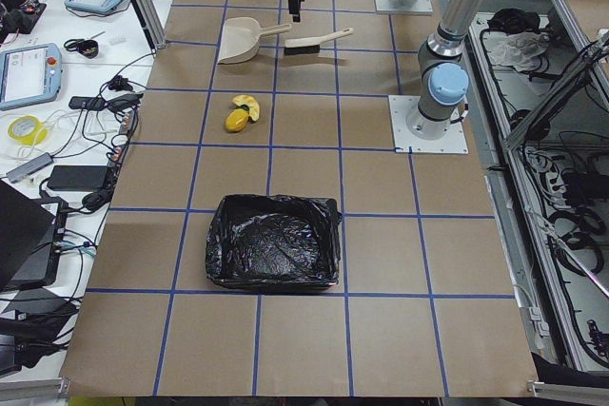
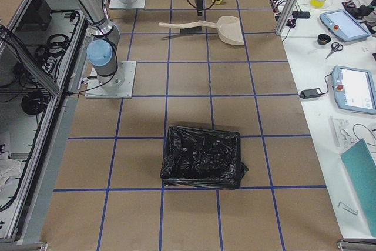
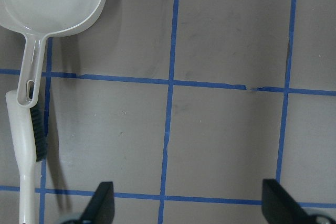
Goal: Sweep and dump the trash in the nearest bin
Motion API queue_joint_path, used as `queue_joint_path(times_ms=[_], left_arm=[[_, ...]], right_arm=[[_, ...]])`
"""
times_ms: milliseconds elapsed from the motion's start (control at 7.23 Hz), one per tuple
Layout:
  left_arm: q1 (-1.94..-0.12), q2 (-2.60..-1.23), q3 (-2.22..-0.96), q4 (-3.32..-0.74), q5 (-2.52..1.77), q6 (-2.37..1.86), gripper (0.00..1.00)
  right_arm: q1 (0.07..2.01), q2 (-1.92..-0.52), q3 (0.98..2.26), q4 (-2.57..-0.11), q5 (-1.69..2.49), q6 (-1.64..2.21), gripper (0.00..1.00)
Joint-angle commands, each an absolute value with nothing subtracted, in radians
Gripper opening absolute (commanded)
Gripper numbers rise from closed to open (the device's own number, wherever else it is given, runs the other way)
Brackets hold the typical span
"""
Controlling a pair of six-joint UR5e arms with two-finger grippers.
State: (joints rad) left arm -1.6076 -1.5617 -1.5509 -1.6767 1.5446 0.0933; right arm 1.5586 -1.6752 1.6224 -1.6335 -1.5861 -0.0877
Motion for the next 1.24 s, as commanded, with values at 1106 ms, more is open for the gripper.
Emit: queue_joint_path(times_ms=[1106], left_arm=[[-1.608, -1.563, -1.549, -1.675, 1.542, 0.092, 1.0]], right_arm=[[1.571, -1.684, 1.618, -1.617, -1.576, -0.089, 1.0]])
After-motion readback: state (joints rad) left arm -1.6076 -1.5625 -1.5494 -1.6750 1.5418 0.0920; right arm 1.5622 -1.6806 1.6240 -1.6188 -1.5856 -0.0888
